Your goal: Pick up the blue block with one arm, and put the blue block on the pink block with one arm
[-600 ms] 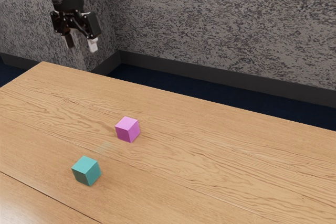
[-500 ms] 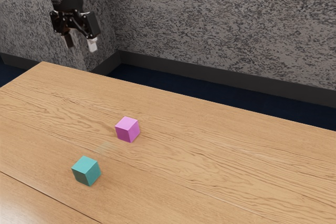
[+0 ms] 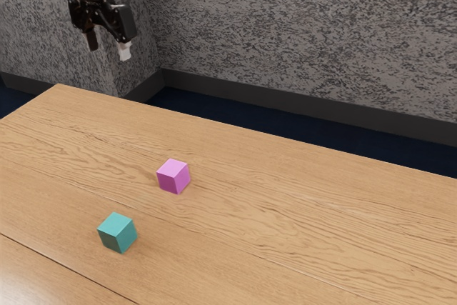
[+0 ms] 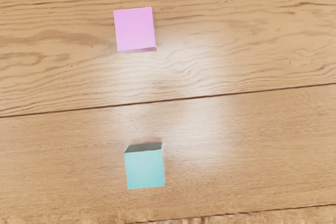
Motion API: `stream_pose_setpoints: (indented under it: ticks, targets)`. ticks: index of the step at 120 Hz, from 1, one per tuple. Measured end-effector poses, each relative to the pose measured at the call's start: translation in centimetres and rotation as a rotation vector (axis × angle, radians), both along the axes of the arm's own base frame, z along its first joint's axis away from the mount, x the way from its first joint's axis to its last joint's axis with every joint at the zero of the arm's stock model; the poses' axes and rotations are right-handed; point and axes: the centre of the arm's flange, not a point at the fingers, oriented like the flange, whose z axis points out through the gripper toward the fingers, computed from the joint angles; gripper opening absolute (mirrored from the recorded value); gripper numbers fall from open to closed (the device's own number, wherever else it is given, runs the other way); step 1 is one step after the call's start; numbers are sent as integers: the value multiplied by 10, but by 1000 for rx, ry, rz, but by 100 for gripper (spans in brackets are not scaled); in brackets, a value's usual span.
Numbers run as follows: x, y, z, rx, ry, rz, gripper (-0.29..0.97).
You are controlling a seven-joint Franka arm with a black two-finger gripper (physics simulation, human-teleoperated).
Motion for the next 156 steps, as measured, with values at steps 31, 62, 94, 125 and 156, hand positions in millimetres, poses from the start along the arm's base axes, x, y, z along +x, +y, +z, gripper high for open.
stream_pose_setpoints:
  ticks: [31,62,94,125,156]
  targets:
    - [-85,-29,-146,83,19,-63,68]
    - [-69,-4,-243,51,41,-33,68]
    - [-76,22,-324,3,37,-16,68]
    - [-94,37,-365,-14,31,-9,68]
    - [-91,41,-389,-20,35,-21,68]
